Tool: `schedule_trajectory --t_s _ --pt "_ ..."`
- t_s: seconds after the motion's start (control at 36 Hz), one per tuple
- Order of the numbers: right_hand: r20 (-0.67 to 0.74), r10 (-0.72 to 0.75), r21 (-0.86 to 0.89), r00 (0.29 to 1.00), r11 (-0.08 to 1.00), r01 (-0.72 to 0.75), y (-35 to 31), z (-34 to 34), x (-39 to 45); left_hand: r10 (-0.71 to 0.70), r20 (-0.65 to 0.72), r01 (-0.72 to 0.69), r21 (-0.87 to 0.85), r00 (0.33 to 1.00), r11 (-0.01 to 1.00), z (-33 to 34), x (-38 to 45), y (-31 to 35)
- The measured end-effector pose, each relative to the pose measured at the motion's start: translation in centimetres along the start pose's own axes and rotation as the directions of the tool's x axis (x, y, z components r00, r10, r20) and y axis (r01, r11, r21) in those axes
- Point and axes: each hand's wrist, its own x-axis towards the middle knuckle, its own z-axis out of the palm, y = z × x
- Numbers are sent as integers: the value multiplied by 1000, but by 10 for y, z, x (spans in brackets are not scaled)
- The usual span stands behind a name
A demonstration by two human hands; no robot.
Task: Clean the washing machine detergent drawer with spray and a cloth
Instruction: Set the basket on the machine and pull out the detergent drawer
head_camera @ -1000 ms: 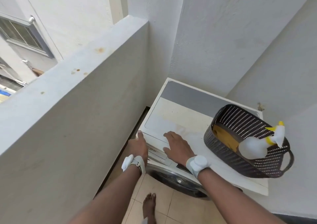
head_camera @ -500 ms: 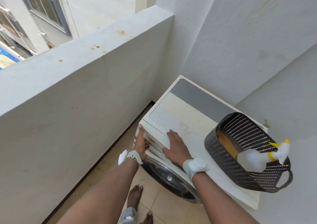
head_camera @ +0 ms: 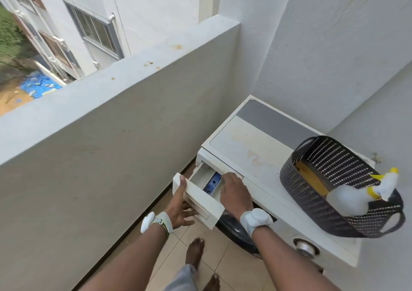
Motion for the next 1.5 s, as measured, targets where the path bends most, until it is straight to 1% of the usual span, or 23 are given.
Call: schedule_trajectory --t_s 0.11,0.19,0.25,0.31,0.36,0.44,0.56,0.61,0.69,0.75,0.81,0.92,0.97,1.03,1.11,1.17,1.31,1.42,1.5 --pt "51 -18 24 999 1000 17 -9 10 -1 26 -35 -24 45 999 999 2 -7 3" --pt "121 64 113 991 991 -78 -12 19 0 7 -49 -2 100 999 995 3 -8 4" --pt "166 80 125 983 987 -101 -13 23 -1 -6 -65 15 143 998 990 5 -9 6" --pt "213 86 106 973 988 -111 -14 25 0 0 -86 16 187 996 982 7 -8 9" --pt "227 95 64 969 992 -112 -15 25 5 10 -91 11 228 996 974 6 -4 10" --pt "242 122 1 963 992 -126 -19 24 16 -4 -73 23 263 997 965 1 -1 14" --pt "322 175 -90 930 984 -154 -30 26 24 -23 -35 32 275 999 961 -7 1 15" --pt "310 216 -112 926 975 -190 -39 30 31 -43 -15 46 283 999 958 -16 6 21" --pt "284 240 -147 928 968 -206 -42 28 33 -68 19 60 280 997 958 -19 3 25" --pt "276 262 -158 925 961 -225 -40 26 34 -68 29 58 264 997 963 -21 1 24" --pt "257 297 -173 920 950 -259 -43 25 38 -60 46 44 283 997 958 -23 3 26" --pt "254 313 -220 915 940 -260 -57 27 43 -5 47 -9 293 999 956 -25 7 28" --pt "277 298 -221 914 945 -241 -64 26 43 13 18 -17 301 1000 953 -30 6 30" --pt "294 291 -218 910 948 -233 -68 24 43 -11 18 5 320 1000 947 -38 4 32" --pt "240 268 -147 933 960 -238 -75 12 39 -18 38 4 341 999 940 -44 -6 37" --pt "223 244 -101 944 969 -227 -79 9 36 -11 27 1 329 1000 944 -42 -10 38" --pt "275 287 -67 918 958 -279 -78 5 21 -14 12 9 335 1000 942 -41 -14 30" --pt "300 324 -31 897 944 -330 -65 15 3 -58 28 44 373 998 927 -71 -19 15" --pt "275 342 49 898 928 -368 -55 20 -10 -56 22 43 390 998 920 -103 -34 7"
